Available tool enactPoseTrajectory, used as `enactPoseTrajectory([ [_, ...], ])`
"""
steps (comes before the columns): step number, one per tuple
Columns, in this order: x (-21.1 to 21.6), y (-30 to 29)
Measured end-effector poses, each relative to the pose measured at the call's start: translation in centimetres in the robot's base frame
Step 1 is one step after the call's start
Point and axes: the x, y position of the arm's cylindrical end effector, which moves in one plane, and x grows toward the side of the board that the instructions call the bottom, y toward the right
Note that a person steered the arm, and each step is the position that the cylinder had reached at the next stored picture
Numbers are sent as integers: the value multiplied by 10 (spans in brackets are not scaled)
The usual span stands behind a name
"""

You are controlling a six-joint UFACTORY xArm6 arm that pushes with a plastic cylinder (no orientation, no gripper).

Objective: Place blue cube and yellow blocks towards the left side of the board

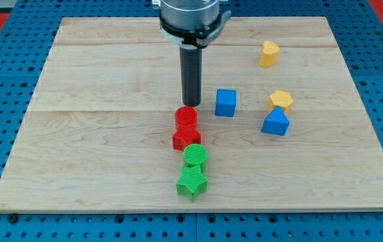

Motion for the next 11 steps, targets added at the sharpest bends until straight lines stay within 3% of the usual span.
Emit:
enactPoseTrajectory([
  [1,1,-14],
  [3,0,44],
  [6,4,62],
  [7,18,108],
  [9,87,121],
  [10,68,191],
  [11,-14,162],
])
